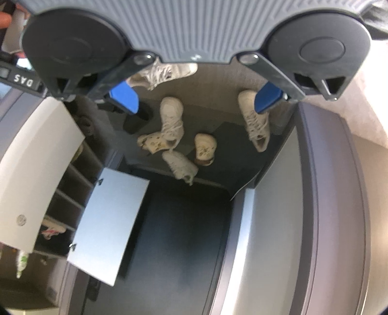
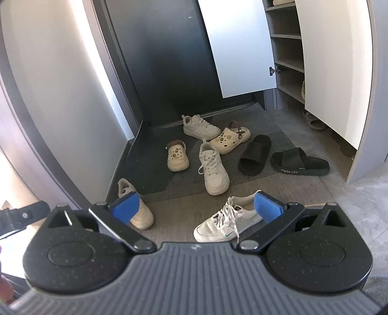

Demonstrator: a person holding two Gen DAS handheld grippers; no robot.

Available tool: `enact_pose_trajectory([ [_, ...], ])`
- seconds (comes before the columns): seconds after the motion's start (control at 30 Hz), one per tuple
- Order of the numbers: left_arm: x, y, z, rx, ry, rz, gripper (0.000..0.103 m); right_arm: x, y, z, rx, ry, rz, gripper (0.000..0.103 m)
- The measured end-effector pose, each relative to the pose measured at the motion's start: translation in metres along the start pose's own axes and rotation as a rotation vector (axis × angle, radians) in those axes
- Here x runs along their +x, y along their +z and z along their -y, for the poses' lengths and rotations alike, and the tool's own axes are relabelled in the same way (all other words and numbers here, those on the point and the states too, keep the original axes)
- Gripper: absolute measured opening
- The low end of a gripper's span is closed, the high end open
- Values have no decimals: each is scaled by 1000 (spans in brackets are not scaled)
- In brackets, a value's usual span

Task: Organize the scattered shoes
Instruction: 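Lower the left gripper onto a white sneaker with red tongue label and grasp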

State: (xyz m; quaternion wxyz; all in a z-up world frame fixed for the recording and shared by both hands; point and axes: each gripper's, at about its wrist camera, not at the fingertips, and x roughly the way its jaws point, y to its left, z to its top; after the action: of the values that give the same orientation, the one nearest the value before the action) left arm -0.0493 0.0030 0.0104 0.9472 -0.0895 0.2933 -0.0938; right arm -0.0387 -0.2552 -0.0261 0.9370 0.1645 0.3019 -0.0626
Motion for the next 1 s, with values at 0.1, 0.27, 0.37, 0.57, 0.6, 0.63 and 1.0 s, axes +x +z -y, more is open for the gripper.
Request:
enact_pose_trajectory([
  [0.1,-5,0,1,-6,-47,35,103,-3,1,2,19,0,14,103],
  [0.27,-13,-3,4,-20,-122,122,103,-8,4,10,67,-4,46,103],
  [0.37,-11,-7,13,22,-157,138,103,-15,7,17,111,-14,89,103],
  [0.57,19,30,48,242,-271,77,103,-37,30,30,239,-33,241,103],
  [0.6,26,36,53,279,-291,71,103,-40,32,31,254,-21,255,103],
  [0.63,37,41,59,337,-315,60,103,-42,34,33,271,-9,269,103],
  [1.0,232,-56,106,745,-368,-76,103,-31,41,47,386,63,258,103],
])
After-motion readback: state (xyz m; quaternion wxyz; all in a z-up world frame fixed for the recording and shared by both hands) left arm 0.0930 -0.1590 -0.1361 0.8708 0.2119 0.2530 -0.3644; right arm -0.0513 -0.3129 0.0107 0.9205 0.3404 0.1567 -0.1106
